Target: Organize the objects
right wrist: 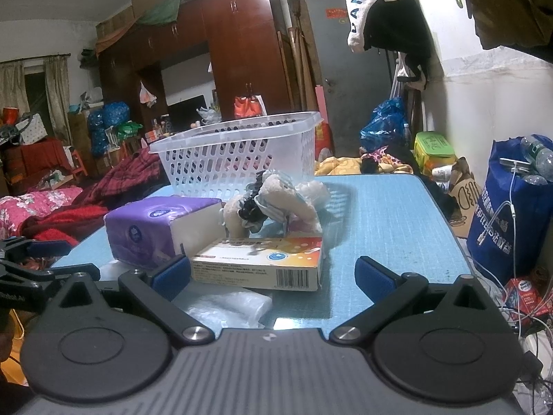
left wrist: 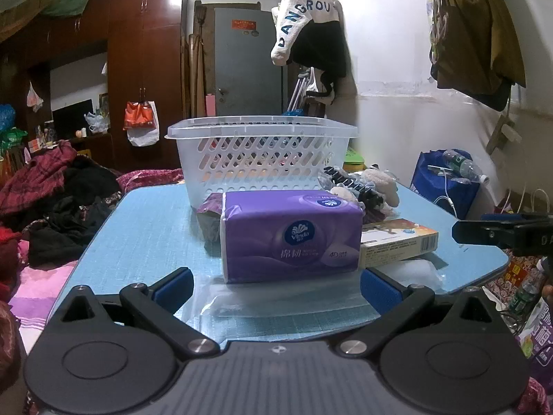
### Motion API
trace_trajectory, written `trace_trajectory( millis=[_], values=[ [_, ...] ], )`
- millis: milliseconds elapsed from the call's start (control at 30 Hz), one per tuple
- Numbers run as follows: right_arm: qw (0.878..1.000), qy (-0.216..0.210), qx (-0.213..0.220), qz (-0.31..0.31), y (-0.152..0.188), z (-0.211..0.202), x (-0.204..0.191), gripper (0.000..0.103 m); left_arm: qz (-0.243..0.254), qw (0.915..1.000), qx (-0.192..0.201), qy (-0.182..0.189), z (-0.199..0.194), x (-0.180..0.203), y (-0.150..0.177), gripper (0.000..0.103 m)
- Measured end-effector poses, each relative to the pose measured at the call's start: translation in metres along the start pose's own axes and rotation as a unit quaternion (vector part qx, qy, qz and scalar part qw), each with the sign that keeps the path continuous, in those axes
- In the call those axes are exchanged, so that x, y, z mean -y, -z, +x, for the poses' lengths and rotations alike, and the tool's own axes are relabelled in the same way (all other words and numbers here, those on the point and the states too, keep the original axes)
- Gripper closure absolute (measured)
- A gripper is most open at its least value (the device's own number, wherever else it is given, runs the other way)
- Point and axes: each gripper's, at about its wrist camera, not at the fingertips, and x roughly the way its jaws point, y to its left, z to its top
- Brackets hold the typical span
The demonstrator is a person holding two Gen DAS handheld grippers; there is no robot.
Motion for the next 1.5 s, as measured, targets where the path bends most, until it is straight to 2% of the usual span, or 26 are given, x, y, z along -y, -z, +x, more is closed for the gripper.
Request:
trace_trajectory(
  millis=[1500],
  values=[
    [1.0,0.003,0.0,-0.002,0.0008,0.0009,-0.0008,0.0,-0.01,0.9993,-0.004,0.036,0.0014,-0.0022,-0.0004,0.0]
  ],
)
